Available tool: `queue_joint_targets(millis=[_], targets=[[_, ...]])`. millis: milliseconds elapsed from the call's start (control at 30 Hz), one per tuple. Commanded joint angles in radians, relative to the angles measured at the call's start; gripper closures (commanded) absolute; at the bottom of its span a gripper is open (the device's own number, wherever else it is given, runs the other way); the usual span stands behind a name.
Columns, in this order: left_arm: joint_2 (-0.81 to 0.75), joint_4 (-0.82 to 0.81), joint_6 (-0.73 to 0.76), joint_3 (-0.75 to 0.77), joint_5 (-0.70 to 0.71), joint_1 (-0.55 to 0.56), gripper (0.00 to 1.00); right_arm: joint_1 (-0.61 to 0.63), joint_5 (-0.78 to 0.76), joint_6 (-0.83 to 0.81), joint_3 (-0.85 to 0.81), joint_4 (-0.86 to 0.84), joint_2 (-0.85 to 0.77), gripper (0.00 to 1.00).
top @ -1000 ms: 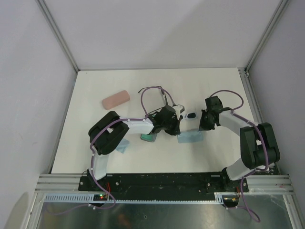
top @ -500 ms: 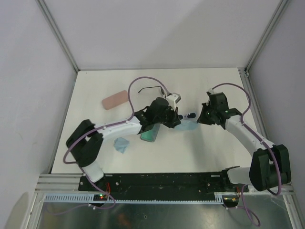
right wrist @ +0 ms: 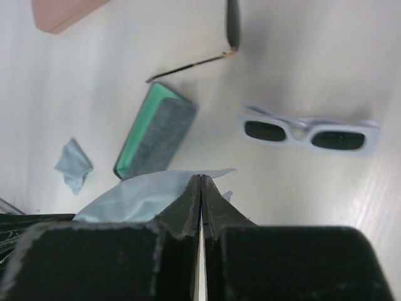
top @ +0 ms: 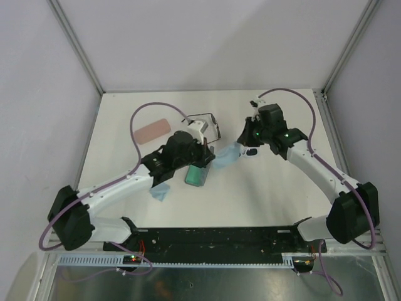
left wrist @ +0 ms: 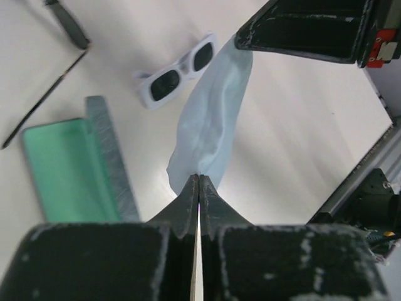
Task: Organize the sunglasses
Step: Place the folded cleaning cloth in the sunglasses case.
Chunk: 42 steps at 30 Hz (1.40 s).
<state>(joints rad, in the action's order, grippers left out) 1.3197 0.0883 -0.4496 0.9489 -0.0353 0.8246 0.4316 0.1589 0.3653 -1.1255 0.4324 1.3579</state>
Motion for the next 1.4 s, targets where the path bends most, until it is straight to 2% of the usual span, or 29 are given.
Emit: queue_joint_targets(millis=[0, 400, 767, 1100, 1367], targets=[[-0.117, 0.045, -0.036, -0.076, 0.086, -0.052, 1.00, 0.058, 0.041, 0.008, -0.091, -0.069, 0.083, 1.00], [-0.306, 0.095, -0.057, -0.213, 0.135, -0.154, 1.00, 0.188, 0.089, 0.004, -0.302, -0.107, 0.330, 1.00], [-0.363, 0.126, -0.059, -0.282, 0.156, -0.203, 1.00, 0.256, 0.100, -0.029, -0.539, -0.019, 0.573, 1.00], [-0.337, 0.114, -0.068, -0.333, 0.174, -0.204, 1.00, 0.262, 0.121, -0.033, -0.566, -0.023, 0.668, 1.00], [-0.296, 0.062, -0.077, -0.366, 0.140, -0.203, 1.00, 0.256, 0.114, -0.039, -0.539, -0.019, 0.679, 1.00]])
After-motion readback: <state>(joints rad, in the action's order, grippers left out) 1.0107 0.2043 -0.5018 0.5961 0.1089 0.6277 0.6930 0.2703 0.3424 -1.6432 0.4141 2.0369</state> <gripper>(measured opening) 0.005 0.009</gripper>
